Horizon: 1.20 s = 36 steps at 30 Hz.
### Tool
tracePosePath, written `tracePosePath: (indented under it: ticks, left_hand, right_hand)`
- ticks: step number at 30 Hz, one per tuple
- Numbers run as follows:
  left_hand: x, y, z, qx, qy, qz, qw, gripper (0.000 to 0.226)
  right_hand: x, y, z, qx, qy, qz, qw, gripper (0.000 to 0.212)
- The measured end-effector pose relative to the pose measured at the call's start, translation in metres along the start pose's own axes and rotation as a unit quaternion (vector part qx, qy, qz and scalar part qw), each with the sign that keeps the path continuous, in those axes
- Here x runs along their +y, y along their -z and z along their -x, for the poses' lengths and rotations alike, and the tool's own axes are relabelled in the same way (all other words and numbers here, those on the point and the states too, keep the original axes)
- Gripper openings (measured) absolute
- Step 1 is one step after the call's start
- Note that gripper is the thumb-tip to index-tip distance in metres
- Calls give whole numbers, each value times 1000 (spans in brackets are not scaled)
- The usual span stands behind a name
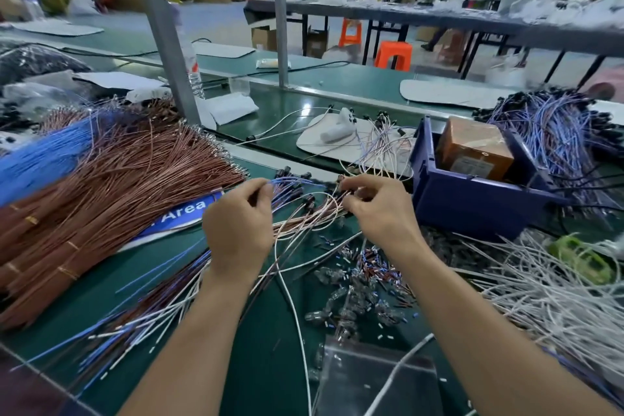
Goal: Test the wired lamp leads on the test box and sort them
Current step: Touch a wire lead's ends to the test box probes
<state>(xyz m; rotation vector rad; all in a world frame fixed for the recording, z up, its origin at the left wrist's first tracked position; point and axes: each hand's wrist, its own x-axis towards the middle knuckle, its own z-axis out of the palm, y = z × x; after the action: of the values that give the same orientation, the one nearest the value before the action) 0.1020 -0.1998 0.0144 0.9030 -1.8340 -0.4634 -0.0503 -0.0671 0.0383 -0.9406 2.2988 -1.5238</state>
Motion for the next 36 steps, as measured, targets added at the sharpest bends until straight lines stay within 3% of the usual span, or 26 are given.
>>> tracePosePath:
  ticks: [5, 10, 13, 14, 17, 19, 23, 30, 36]
  left_hand:
    - [6, 5, 2, 10, 54, 60, 997, 13]
    - [2, -5, 6, -53, 119, -103, 986, 13]
    - [-2, -6, 3, -58, 117, -130, 983, 13]
    - [-3, -7, 3, -77, 106, -124, 984, 24]
    - [-8, -11, 0, -244, 131, -133, 952, 74]
    - [-8, -14, 3, -294, 119, -135, 939, 84]
    - [7, -18, 21, -322, 22, -178, 930, 88]
    - [52, -29, 68, -324, -90, -250, 908, 44]
    - [43, -22, 44, -305, -55, -224, 924, 26]
  right_hand:
    - [4, 1, 15, 16, -35, -89, 995, 21]
    - [-10, 4, 44, -99, -28, -127, 986, 18]
    - [-15, 11, 59, -128, -18, -116, 985, 16]
    - [-16, 13, 62, -134, -16, -111, 985, 16]
    - [-14, 18, 65, -129, -19, -103, 986, 18]
    - [-10, 20, 67, -127, -27, -94, 987, 21]
    - [-1, 24, 72, -120, -45, -80, 988, 24]
    - [14, 39, 79, -89, -57, -57, 993, 23]
    - [25, 51, 75, -43, -67, -49, 996, 28]
